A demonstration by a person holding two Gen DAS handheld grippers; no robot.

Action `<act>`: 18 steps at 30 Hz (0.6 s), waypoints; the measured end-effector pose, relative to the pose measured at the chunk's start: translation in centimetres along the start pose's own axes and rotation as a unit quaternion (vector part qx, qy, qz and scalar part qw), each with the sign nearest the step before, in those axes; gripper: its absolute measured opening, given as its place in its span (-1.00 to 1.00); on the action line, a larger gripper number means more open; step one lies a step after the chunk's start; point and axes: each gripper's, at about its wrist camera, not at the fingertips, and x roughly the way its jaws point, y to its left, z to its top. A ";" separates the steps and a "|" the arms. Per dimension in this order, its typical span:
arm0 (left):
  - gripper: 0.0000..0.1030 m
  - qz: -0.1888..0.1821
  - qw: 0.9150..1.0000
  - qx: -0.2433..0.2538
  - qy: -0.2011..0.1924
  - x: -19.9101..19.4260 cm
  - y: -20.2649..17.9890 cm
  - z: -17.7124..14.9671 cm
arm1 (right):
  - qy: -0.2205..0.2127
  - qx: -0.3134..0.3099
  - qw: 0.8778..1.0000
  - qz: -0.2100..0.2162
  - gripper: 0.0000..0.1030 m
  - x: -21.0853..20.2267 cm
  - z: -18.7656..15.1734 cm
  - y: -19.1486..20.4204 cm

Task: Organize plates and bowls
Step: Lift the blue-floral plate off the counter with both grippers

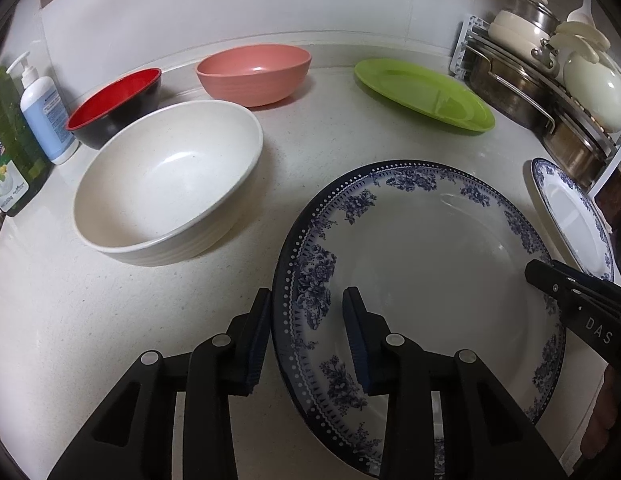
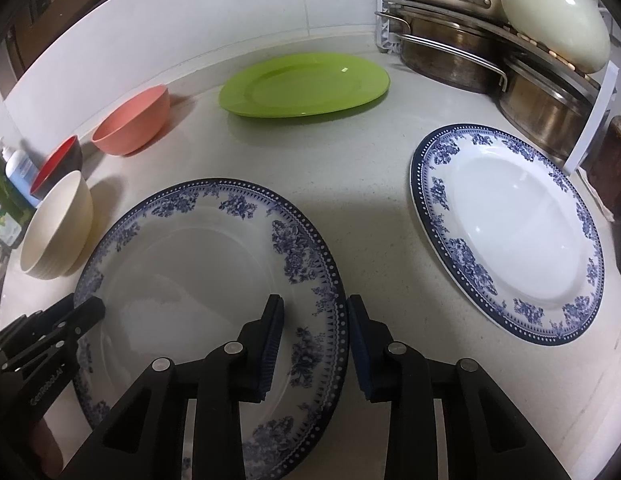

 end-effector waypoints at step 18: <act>-0.31 0.017 0.998 -0.013 -0.066 -7.4 3.0 -1.1 | -0.040 -0.023 0.999 0.016 -0.35 -6.4 -0.6 4.1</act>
